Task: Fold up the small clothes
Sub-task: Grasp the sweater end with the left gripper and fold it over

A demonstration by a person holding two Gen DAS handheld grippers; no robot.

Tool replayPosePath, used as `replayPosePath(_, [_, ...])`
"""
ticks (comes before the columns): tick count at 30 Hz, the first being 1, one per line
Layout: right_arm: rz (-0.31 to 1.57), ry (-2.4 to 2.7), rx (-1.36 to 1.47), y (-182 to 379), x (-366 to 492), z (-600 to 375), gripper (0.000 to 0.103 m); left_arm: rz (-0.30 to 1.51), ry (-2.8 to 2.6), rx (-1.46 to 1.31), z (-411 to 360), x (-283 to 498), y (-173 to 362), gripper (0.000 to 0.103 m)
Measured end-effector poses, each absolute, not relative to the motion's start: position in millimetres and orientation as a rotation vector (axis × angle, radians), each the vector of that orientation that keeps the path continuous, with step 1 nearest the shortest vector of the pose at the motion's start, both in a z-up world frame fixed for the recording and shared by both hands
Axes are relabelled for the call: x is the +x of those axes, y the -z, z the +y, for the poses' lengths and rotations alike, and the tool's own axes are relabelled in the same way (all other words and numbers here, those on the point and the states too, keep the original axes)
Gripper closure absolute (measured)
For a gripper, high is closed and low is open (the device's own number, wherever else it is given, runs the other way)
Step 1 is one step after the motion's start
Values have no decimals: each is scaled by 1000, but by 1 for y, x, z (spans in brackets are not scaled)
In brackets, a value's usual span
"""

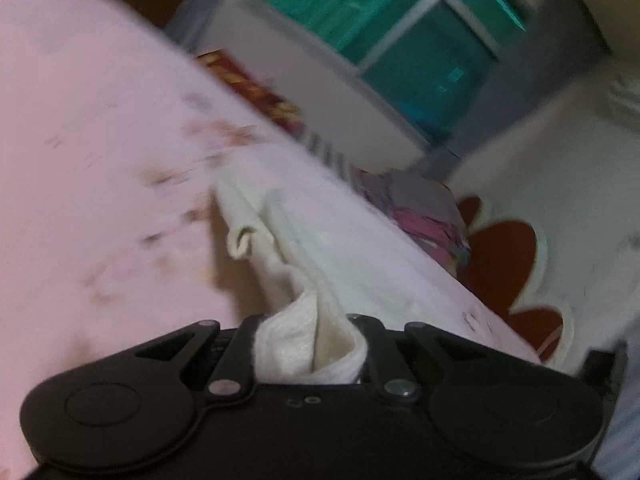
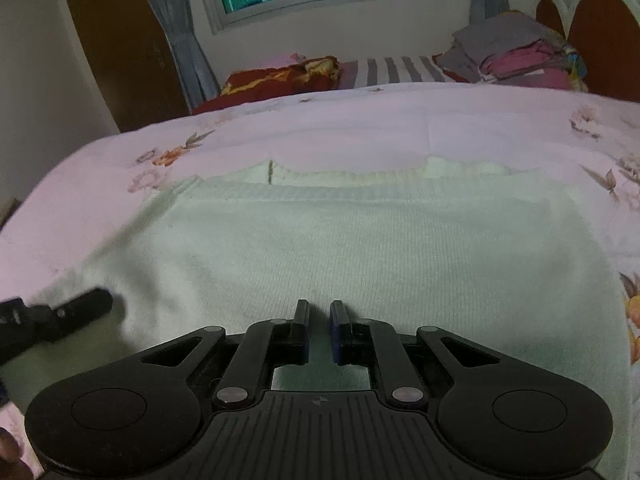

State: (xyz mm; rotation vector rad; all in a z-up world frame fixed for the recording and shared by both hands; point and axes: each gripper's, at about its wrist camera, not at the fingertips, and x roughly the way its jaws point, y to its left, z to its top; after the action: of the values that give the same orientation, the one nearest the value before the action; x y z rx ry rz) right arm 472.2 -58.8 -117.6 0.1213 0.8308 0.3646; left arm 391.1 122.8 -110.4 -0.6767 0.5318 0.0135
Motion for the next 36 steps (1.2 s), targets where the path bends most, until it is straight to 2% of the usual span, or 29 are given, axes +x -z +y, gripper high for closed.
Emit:
replayPosePath(7, [763, -357, 327, 96, 464, -128, 93, 570, 170, -437, 27, 411, 62, 96])
replayPosePath(11, [728, -301, 440, 86, 457, -196, 93, 644, 257, -352, -44, 424, 57, 95])
replayPosePath(12, [726, -293, 466, 84, 456, -213, 93, 698, 291, -334, -64, 431, 64, 90])
replayPosePath(13, [729, -289, 496, 83, 454, -231, 93, 772, 320, -311, -83, 440, 74, 72])
replayPosePath(15, [761, -284, 548, 87, 455, -262, 92, 941, 344, -278, -114, 451, 94, 41])
replayPosePath(16, [793, -237, 544, 91, 456, -275, 70, 953, 350, -304, -114, 447, 96, 43])
replayPosePath(17, [816, -160, 529, 93, 456, -287, 32, 913, 384, -359, -107, 441, 93, 43])
replayPosePath(18, [783, -134, 545, 92, 451, -300, 27, 867, 397, -404, -96, 434, 88, 43])
replayPosePath(22, [720, -216, 659, 88, 437, -338, 27, 742, 231, -425, -38, 430, 71, 56])
replayPosePath(27, [744, -329, 651, 88, 447, -317, 28, 755, 102, -422, 11, 455, 77, 56])
replayPosePath(28, [752, -338, 632, 88, 452, -310, 32, 760, 109, -430, 17, 459, 78, 56])
replayPosePath(29, [757, -340, 619, 89, 458, -305, 36, 756, 115, -438, 19, 464, 81, 56])
replayPosePath(36, [777, -326, 581, 100, 498, -292, 39, 794, 246, -441, 16, 501, 104, 55])
